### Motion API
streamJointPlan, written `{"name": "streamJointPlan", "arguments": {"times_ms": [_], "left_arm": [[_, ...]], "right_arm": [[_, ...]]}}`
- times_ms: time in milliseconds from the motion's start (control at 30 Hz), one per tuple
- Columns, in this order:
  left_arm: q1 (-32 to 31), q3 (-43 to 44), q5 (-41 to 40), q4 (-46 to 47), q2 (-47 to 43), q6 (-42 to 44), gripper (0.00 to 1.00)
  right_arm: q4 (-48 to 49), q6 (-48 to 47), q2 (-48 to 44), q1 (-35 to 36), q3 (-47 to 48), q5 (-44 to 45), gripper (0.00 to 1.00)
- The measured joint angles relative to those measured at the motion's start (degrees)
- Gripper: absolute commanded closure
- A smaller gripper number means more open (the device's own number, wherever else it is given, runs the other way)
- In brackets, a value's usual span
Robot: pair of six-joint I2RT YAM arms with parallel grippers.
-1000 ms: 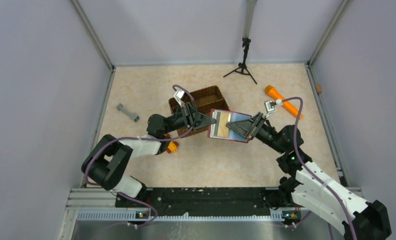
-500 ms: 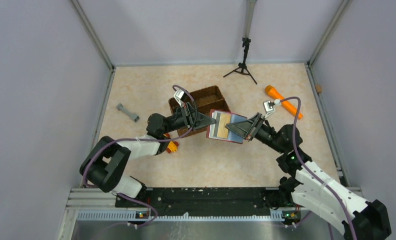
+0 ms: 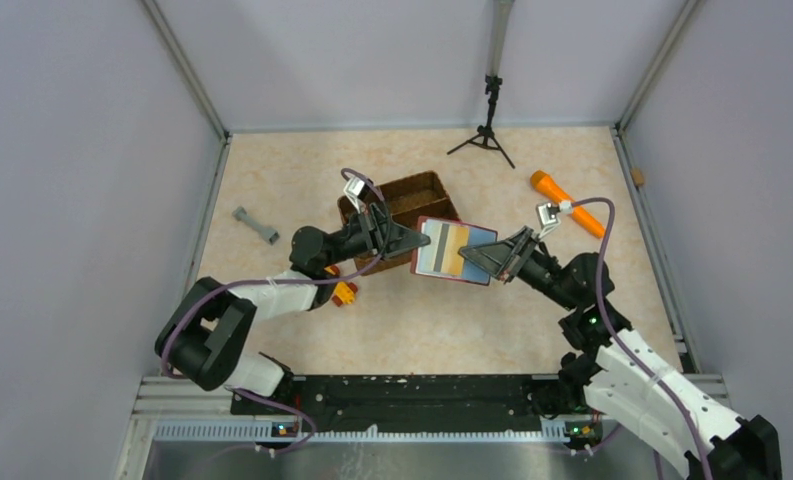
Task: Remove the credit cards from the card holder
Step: Remove the credit card from the card holder.
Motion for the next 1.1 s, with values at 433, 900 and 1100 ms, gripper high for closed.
{"name": "streamJointPlan", "arguments": {"times_ms": [433, 900, 1100], "left_arm": [[5.7, -1.0, 1.3, -7.3, -5.8, 2.7, 1.0], [19.1, 6.2, -4.1, -62.6, -25.0, 30.6, 1.0], [23.9, 9.8, -10.6, -78.9, -30.2, 39.9, 1.0]], "right_arm": [[-3.1, -1.1, -2.6, -3.3, -1.4, -0.3, 1.0], [-12.0, -5.7, 3.7, -4.1, 2.1, 6.6, 1.0], [-7.6, 1.2, 12.0, -3.1, 2.2, 14.7, 1.0]]}}
